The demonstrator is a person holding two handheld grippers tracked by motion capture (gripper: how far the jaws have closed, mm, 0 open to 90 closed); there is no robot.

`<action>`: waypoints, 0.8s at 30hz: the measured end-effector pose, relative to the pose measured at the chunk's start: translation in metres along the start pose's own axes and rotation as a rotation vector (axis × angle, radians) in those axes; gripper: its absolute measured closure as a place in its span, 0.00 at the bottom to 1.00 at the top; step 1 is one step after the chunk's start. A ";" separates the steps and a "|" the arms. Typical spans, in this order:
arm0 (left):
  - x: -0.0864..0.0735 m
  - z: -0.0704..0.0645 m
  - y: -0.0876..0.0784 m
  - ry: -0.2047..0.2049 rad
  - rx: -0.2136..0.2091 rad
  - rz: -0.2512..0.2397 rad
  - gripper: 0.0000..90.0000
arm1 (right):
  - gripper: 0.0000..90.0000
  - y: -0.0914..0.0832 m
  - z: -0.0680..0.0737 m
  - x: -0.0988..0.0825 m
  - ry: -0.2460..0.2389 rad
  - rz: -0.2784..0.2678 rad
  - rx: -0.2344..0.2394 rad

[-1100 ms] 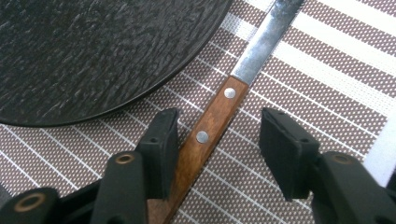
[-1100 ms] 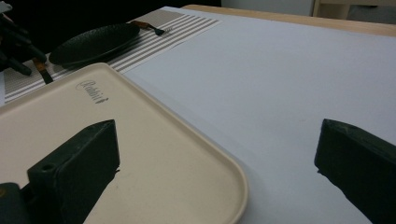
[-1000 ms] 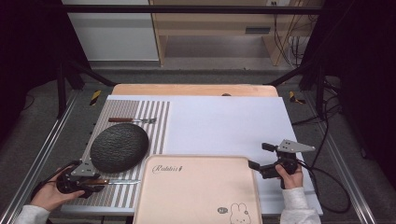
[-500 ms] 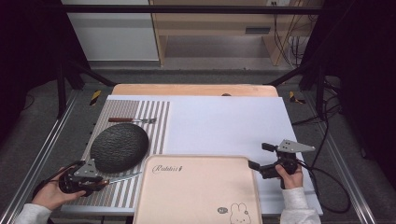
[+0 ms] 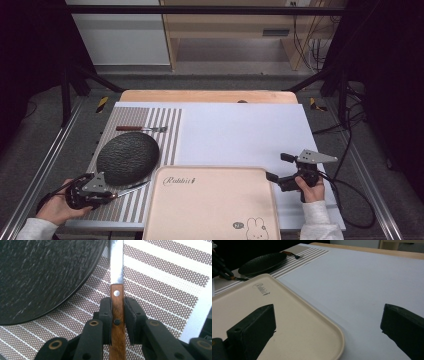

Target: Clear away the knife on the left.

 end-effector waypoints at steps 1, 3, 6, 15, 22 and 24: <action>0.000 0.000 0.000 0.001 -0.001 0.004 0.85 | 0.00 0.000 0.000 0.000 0.000 0.000 0.000; 0.001 0.000 0.000 -0.002 -0.006 0.005 0.85 | 0.00 0.000 0.000 0.000 0.000 0.000 0.000; 0.002 0.001 0.000 -0.015 -0.011 0.012 0.85 | 0.00 0.000 0.000 0.000 0.001 -0.001 0.000; 0.003 0.002 0.000 -0.041 -0.017 0.024 0.84 | 0.00 0.000 0.000 0.000 0.001 0.000 0.000; 0.004 0.002 0.001 -0.033 -0.019 0.033 0.84 | 0.00 0.000 0.000 0.000 0.000 -0.002 -0.001; 0.004 0.002 0.001 -0.027 -0.018 0.040 0.84 | 0.00 -0.001 0.000 0.000 0.003 -0.003 -0.001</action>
Point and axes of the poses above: each handheld gripper's, and its own axes: y roughly forward along the jaws, x roughly out of its top, z roughly to its left, the point moved 3 cm from there along y, roughly forward along the jaws, and after that the axes turned 8 degrees about -x, right-handed, at the moved point
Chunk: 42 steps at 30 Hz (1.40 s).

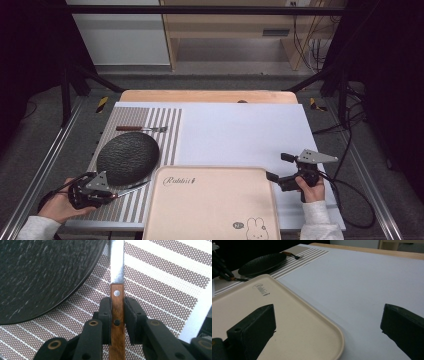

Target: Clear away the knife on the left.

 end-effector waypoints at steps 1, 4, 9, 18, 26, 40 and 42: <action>0.000 0.000 0.000 -0.001 -0.003 0.002 0.84 | 0.00 0.000 0.000 0.000 0.001 -0.001 0.001; 0.001 0.000 0.000 0.006 -0.005 0.014 0.85 | 0.00 0.000 0.000 0.000 0.000 0.000 0.001; 0.001 0.002 -0.001 -0.004 -0.021 0.009 0.86 | 0.00 0.000 0.000 0.000 -0.001 0.003 0.000; 0.000 0.001 -0.002 0.003 -0.028 -0.008 0.86 | 0.00 0.001 0.000 -0.001 0.000 0.003 0.001; 0.003 -0.007 -0.009 0.025 -0.039 -0.036 0.86 | 0.00 0.001 0.000 -0.001 0.001 0.006 0.002; 0.021 -0.020 -0.021 0.011 -0.014 -0.106 0.86 | 0.00 0.001 -0.001 -0.001 0.000 0.006 0.002; 0.025 -0.020 -0.023 -0.011 -0.011 -0.124 0.86 | 0.00 0.001 -0.001 -0.001 0.002 0.005 0.003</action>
Point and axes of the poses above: each handheld gripper's, and its own axes: y roughly forward along the jaws, x roughly out of its top, z roughly to its left, the point moved 3 cm from there along y, roughly forward along the jaws, and after that the axes turned 8 degrees about -x, right-handed, at the moved point
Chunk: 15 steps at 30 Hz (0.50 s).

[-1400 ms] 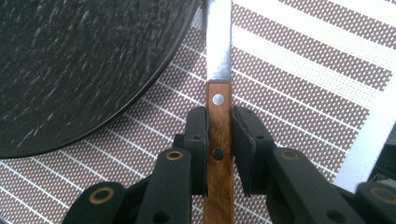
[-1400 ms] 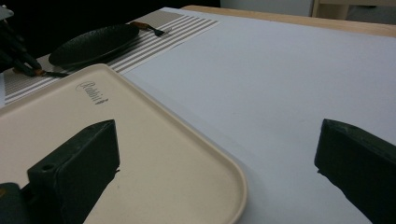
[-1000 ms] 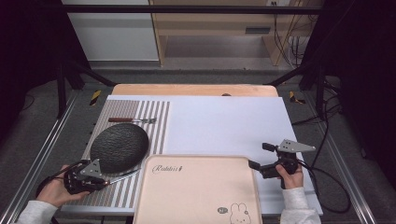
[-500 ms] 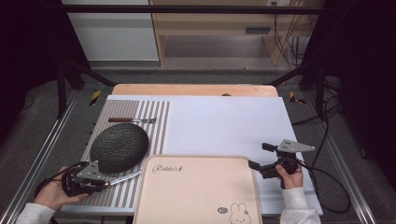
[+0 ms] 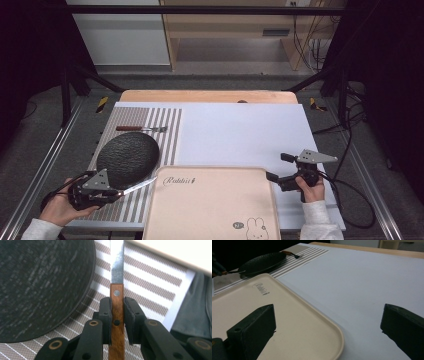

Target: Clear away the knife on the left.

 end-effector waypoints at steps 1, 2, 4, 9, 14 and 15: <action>0.002 0.000 0.000 -0.009 -0.002 -0.008 0.86 | 0.00 0.000 0.000 0.000 -0.001 0.000 -0.001; 0.004 0.000 0.000 -0.019 0.001 -0.013 0.86 | 0.00 0.000 0.000 0.000 -0.001 0.000 -0.001; 0.009 0.000 0.000 -0.051 0.017 -0.031 0.86 | 0.00 0.000 0.000 0.000 -0.002 0.001 -0.001; 0.017 0.000 0.002 -0.097 0.038 -0.056 0.86 | 0.00 0.000 0.000 0.000 -0.001 0.001 0.000; 0.028 -0.001 0.007 -0.146 0.070 -0.092 0.86 | 0.00 0.000 0.000 0.000 -0.003 0.003 0.001; 0.028 -0.001 0.007 -0.146 0.070 -0.092 0.86 | 0.00 0.000 0.000 0.000 -0.003 0.003 0.001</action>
Point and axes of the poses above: each handheld gripper's, and its own axes: y roughly forward along the jaws, x roughly out of its top, z roughly to its left, the point moved 3 cm from there along y, roughly forward along the jaws, and after that the axes turned 8 degrees about -x, right-handed, at the moved point
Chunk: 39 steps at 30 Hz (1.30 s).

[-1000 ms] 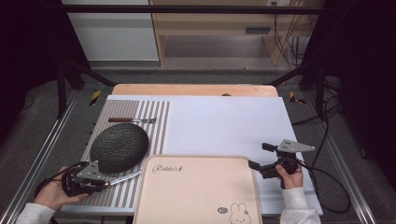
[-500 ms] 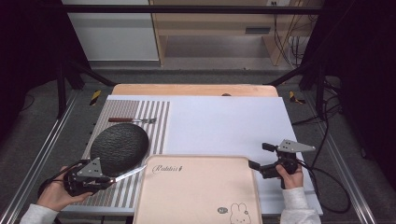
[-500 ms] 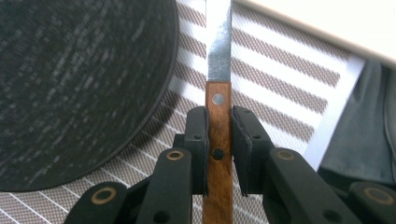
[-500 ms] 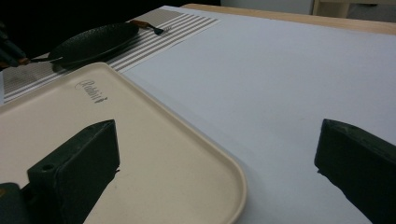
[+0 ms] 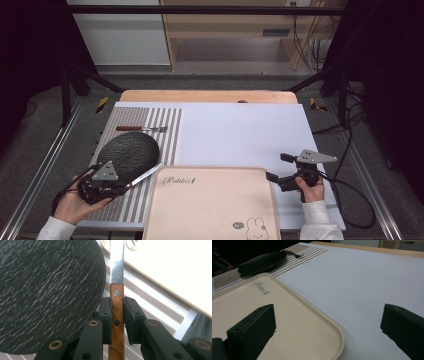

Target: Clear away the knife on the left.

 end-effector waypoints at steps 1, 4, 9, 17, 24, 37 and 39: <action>0.002 0.000 0.001 -0.009 0.004 -0.003 0.86 | 0.00 0.000 0.000 0.000 -0.001 0.001 0.000; 0.009 -0.002 0.005 -0.031 0.003 -0.023 0.86 | 0.00 0.000 0.000 0.000 0.000 -0.001 -0.001; 0.017 -0.004 0.011 -0.076 0.023 -0.044 0.86 | 0.00 0.000 0.000 0.000 -0.001 -0.001 -0.001; 0.028 -0.006 0.014 -0.154 0.046 -0.108 0.86 | 0.00 0.000 0.000 0.000 -0.003 0.001 -0.002; 0.039 -0.013 0.016 -0.191 0.055 -0.159 0.86 | 0.00 -0.001 0.000 0.000 -0.001 -0.001 -0.002; 0.049 -0.035 0.023 -0.223 0.047 -0.173 0.86 | 0.00 -0.001 0.000 0.000 -0.001 -0.003 0.000; 0.050 -0.039 0.023 -0.225 0.048 -0.172 0.86 | 0.00 -0.001 0.000 0.000 -0.002 -0.002 0.000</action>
Point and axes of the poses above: each handheld gripper's, and its own axes: y roughly forward along the jaws, x roughly out of its top, z roughly to its left, the point moved 3 cm from there along y, roughly forward along the jaws, and after that the axes turned 8 degrees about -x, right-handed, at the moved point
